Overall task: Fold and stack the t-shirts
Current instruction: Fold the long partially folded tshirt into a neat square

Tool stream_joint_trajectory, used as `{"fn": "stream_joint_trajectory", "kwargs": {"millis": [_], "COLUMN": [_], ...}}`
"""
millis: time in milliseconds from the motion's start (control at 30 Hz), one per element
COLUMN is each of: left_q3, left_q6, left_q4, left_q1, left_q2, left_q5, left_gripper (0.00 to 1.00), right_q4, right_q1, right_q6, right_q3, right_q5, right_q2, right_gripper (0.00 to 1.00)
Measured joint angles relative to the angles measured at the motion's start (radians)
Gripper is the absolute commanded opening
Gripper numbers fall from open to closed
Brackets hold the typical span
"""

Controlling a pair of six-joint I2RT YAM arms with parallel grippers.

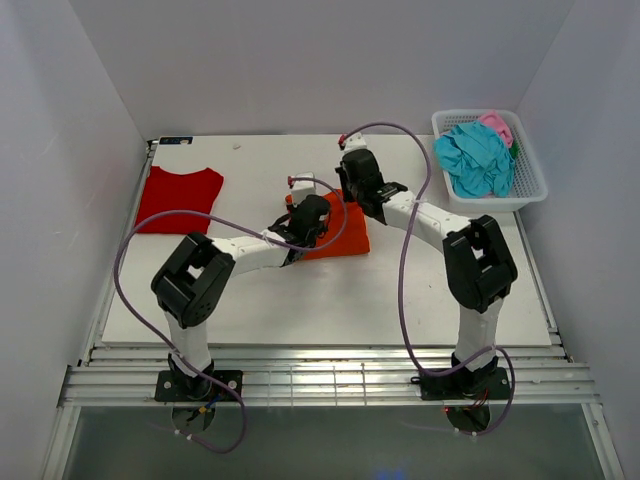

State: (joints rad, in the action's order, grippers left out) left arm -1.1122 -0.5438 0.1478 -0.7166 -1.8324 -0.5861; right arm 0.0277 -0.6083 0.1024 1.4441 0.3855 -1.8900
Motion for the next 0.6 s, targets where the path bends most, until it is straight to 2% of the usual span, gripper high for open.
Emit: {"fn": "stream_joint_trajectory", "kwargs": {"millis": [233,600], "left_q3": [0.025,0.031], "left_q6": [-0.061,-0.096], "left_q4": [-0.021,-0.004], "left_q1": [-0.013,-0.013], "left_q2": [-0.078,-0.11], "left_q5": [0.059,0.068], "left_gripper": [0.0,0.0], "right_q4": [0.007,0.006], "right_q1": [0.0,0.006], "right_q6": [0.027,0.053], "right_q3": [-0.001,0.059], "right_q5": [-0.151,-0.22], "right_q2": [-0.104,-0.206], "right_gripper": [0.08,0.08]}}
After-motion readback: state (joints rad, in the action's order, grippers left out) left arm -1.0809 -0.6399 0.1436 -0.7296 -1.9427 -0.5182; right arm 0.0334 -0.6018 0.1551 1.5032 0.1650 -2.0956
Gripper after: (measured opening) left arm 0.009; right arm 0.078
